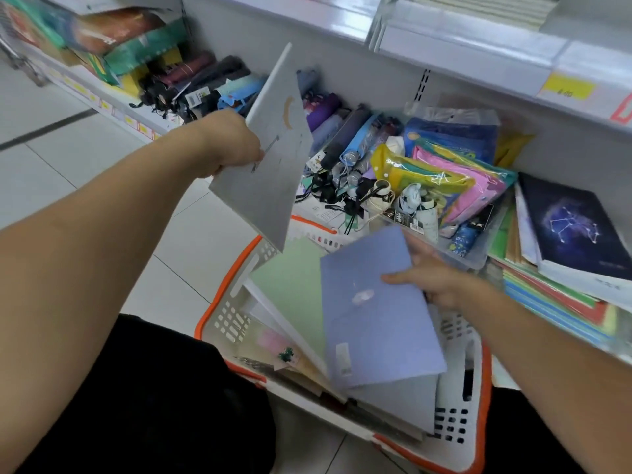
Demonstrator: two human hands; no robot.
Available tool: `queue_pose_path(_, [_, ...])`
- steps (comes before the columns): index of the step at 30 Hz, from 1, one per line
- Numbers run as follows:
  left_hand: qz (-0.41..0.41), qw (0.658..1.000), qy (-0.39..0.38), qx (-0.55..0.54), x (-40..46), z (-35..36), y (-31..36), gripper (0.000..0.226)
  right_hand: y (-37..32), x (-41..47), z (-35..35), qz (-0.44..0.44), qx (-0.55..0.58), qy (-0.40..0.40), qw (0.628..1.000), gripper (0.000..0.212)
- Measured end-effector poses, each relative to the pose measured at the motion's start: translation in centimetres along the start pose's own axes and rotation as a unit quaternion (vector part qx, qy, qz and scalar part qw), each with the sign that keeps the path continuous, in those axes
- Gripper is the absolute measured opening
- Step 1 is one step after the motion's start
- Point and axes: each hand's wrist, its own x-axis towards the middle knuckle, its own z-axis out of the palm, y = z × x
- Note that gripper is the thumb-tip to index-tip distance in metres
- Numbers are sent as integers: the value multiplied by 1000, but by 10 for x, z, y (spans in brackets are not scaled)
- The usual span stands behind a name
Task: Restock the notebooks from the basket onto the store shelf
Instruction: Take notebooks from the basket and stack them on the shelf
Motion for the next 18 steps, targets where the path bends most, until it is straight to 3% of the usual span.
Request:
queue_pose_path(2, [-1,1000,15,20,-1,0,0,40,-54,-19,-15,-42,-57,6,997,33])
queue_pose_path(6, [14,999,7,-46,-9,2,11,32,-144,-70,-20,-132,-181,123,967,17])
queue_pose_path(9, [39,981,-58,-180,-27,15,36,22,-188,-85,1,-191,-146,133,962,7])
queue_pose_path(12, [71,956,-91,-269,-43,33,64,7,-212,-82,31,-221,-88,131,963,11])
queue_pose_path(14, [78,950,-72,-293,-48,41,74,15,-221,-74,40,-252,-85,158,951,16])
queue_pose_path(18, [60,942,-76,-322,-52,39,74,67,-224,-69,45,-249,-88,170,949,29])
